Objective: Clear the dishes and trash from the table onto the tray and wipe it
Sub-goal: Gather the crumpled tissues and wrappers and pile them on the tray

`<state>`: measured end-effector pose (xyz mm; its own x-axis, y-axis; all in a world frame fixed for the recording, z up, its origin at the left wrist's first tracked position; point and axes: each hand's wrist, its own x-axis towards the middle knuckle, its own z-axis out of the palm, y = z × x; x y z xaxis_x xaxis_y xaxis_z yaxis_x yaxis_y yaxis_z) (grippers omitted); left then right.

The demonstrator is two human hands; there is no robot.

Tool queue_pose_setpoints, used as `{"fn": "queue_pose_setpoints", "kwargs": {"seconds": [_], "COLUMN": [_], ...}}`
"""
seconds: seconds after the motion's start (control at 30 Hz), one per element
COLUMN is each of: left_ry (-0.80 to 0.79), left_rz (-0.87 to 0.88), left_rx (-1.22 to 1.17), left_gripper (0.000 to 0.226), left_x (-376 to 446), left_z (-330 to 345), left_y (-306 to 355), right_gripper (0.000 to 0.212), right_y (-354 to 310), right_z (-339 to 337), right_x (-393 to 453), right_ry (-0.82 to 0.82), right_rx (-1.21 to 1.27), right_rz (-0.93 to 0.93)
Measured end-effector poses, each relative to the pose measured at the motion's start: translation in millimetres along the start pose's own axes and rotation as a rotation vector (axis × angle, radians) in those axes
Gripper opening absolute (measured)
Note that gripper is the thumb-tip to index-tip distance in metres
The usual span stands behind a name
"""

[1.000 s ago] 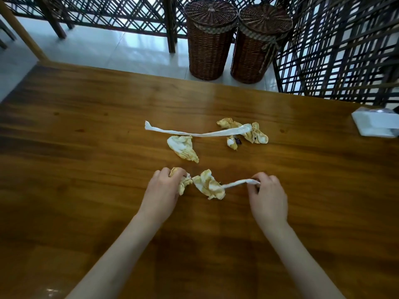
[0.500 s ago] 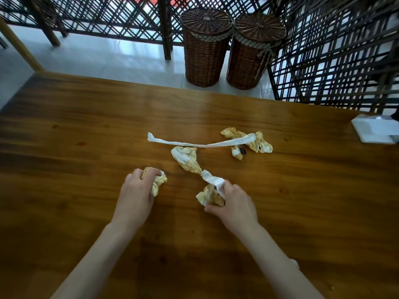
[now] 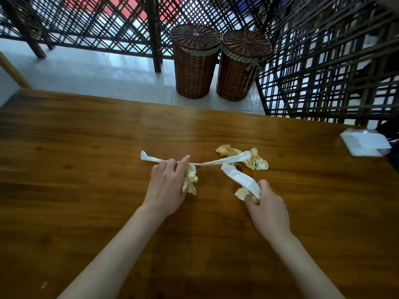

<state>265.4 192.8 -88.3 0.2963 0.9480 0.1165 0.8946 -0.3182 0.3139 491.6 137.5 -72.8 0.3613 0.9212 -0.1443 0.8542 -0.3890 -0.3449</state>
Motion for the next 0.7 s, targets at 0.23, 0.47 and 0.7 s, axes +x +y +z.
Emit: {"fn": "queue_pose_setpoints", "kwargs": {"seconds": [0.23,0.47,0.7], "left_ry": [-0.177,-0.1,0.1], "left_rz": [0.027,0.062,-0.053], "left_rx": [0.075,0.018,-0.228], "left_gripper": [0.071,0.043,0.022], "left_x": [18,23,34], "left_z": [21,21,6], "left_y": [-11,0,4], "right_gripper": [0.024,0.015,0.026], "right_y": [17,11,-1], "right_z": [-9,-5,-4], "right_x": [21,38,61], "right_ry": [0.079,0.17,0.249], "right_rx": [0.005,0.065,0.09], "right_rz": [0.093,0.106,0.047]}}
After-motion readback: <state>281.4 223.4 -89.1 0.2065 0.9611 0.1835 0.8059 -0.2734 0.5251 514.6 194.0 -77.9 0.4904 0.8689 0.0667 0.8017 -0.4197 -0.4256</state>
